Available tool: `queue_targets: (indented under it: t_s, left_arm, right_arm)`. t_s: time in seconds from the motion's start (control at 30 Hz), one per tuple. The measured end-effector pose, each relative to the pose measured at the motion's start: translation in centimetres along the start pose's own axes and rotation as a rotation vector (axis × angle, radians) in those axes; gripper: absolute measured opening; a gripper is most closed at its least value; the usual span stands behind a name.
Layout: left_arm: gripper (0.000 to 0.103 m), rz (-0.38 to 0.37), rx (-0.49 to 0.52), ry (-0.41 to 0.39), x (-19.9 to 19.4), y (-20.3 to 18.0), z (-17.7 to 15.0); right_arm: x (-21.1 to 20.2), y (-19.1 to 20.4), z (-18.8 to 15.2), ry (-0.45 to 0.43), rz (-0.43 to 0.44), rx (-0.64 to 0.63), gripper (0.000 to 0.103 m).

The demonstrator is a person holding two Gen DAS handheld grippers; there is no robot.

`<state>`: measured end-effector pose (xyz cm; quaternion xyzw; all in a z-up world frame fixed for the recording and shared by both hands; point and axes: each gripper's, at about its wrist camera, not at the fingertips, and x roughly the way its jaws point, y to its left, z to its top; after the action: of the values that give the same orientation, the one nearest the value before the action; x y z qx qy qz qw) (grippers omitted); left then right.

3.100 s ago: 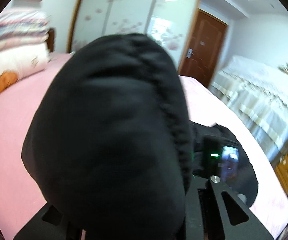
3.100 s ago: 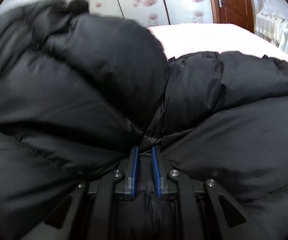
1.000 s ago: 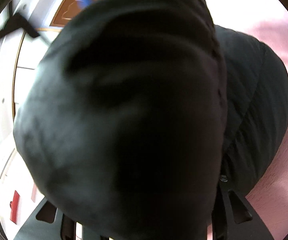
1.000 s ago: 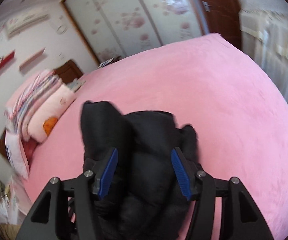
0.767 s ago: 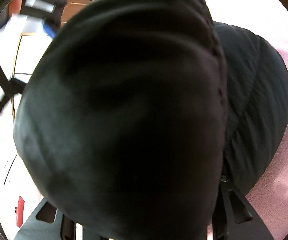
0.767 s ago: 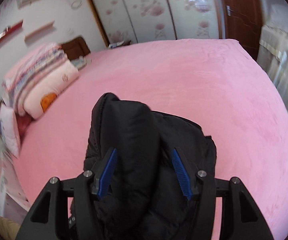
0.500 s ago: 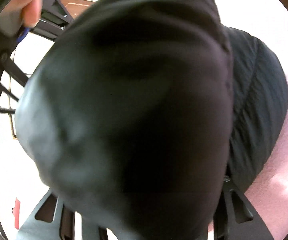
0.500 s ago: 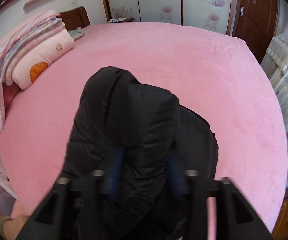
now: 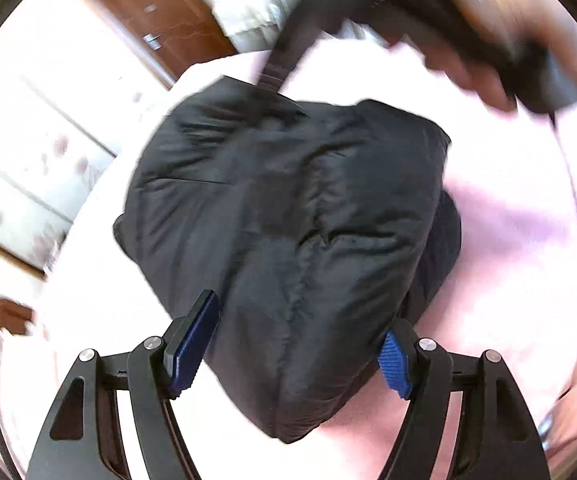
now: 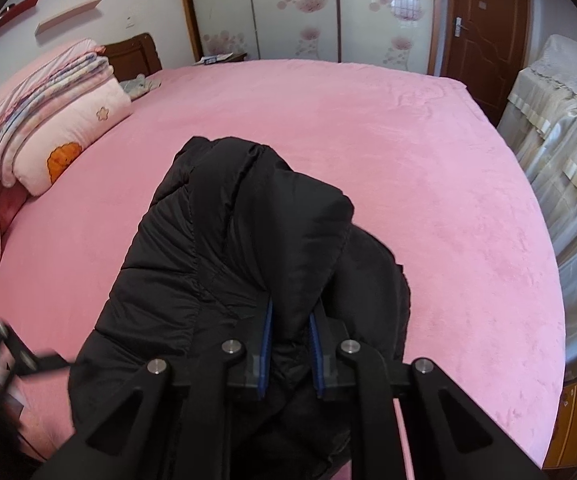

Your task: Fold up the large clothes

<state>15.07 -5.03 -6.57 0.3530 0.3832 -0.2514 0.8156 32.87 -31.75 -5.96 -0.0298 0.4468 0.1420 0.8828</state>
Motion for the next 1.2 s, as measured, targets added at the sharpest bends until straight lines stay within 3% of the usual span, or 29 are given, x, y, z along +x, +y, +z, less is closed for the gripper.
queue_targets:
  t_s: [0.07, 0.1, 0.23, 0.5, 0.53, 0.6, 0.7, 0.8, 0.87, 1.0, 1.07, 1.17, 1.2]
  left_arm:
    - [0.072, -0.044, -0.106, -0.02, -0.7, 3.8, -0.1]
    - [0.074, -0.069, -0.156, -0.019, -0.5, 3.9, 0.8]
    - [0.074, -0.196, -0.302, 0.0, -0.9, 7.1, -1.3]
    - [0.074, -0.247, -0.201, 0.033, -1.0, 3.5, 0.0]
    - [0.074, -0.258, -0.187, 0.034, -0.2, 2.1, 1.6]
    - [0.074, -0.265, -0.158, 0.022, -1.0, -0.1, 3.1]
    - [0.075, -0.271, -0.149, -0.012, -1.8, -0.2, 3.4]
    - [0.078, -0.285, -0.224, -0.044, -1.7, 1.8, 3.9]
    - [0.083, -0.288, -0.331, -0.066, -0.9, 4.0, 4.2]
    - [0.083, -0.276, -0.449, -0.013, 3.4, 5.9, 4.4]
    - [0.083, -0.256, -0.51, -0.031, 4.8, 6.4, 4.7]
    - [0.083, -0.224, -0.573, -0.073, 5.9, 7.4, 4.6]
    - [0.083, -0.23, -0.585, -0.072, 6.4, 7.6, 4.5]
  right_arm:
    - [-0.3, -0.2, -0.2, -0.013, -0.01, 0.006, 0.013]
    - [-0.4, -0.4, -0.3, -0.02, -0.016, 0.008, 0.012]
    - [-0.3, -1.1, -0.9, -0.03, -0.041, 0.018, 0.009]
    - [1.0, -1.7, -2.5, -0.009, -0.069, 0.024, 0.007]
    - [1.1, -1.7, -2.6, -0.009, -0.075, 0.023, 0.006]
    - [1.3, -2.0, -3.0, -0.004, -0.096, 0.02, 0.0]
    - [2.2, -2.5, -3.8, 0.031, -0.149, 0.025, 0.0]
    - [2.8, -3.9, -5.0, 0.055, -0.146, 0.071, 0.0]
    - [2.7, -4.4, -5.5, 0.05, -0.133, 0.095, 0.0]
    - [1.6, -5.0, -5.4, 0.038, -0.086, 0.144, 0.0]
    - [0.6, -5.3, -4.9, 0.018, -0.03, 0.189, 0.001]
    - [-1.2, -5.8, -3.8, -0.041, 0.069, 0.262, 0.012]
    - [-1.7, -5.9, -3.3, -0.059, 0.107, 0.29, 0.034]
